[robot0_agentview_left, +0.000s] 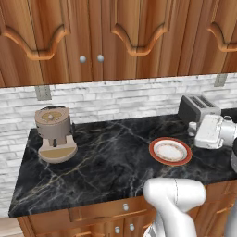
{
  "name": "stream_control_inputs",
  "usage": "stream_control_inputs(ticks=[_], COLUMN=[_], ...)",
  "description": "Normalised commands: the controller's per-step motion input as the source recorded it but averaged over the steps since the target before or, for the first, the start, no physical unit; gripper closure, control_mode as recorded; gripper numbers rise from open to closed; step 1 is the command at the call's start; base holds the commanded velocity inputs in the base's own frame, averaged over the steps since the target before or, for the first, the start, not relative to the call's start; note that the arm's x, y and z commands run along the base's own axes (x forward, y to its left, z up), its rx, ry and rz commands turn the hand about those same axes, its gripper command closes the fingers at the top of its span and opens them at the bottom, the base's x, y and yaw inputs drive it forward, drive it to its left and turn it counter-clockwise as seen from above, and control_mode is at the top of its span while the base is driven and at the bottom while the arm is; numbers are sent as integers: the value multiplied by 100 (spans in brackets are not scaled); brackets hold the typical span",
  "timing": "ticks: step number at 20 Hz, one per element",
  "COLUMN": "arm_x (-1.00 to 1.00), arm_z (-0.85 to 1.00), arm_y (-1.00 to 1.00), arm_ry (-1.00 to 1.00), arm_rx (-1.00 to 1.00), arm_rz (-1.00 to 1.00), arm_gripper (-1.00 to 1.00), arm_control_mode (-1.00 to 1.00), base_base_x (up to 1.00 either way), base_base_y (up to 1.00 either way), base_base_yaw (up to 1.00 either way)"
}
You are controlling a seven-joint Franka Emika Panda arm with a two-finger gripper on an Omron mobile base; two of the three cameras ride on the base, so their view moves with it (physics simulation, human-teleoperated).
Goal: Pick up the marshmallow and place it in the cup of hot chocolate on the dining counter.
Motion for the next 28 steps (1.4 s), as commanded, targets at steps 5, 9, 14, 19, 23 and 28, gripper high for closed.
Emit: stream_control_inputs(ticks=[5,9,14,19,23,28], arm_x=[-47,-42,-16,0,0,0], arm_z=[37,35,19,0,0,0], arm_y=[21,27,10,0,0,0], arm_ry=[-8,-15,-9,0,0,0], arm_rx=[-4,-1,0,0,0,0], arm_rz=[16,23,10,0,0,0], arm_gripper=[100,100,100,100,100,100], arm_control_mode=[-100,-100,100,100,100,100], base_base_x=[0,0,-33,-70,-99,-23], base_base_y=[0,0,10,33,89,69], base_base_yaw=[0,0,11,12,29,84])
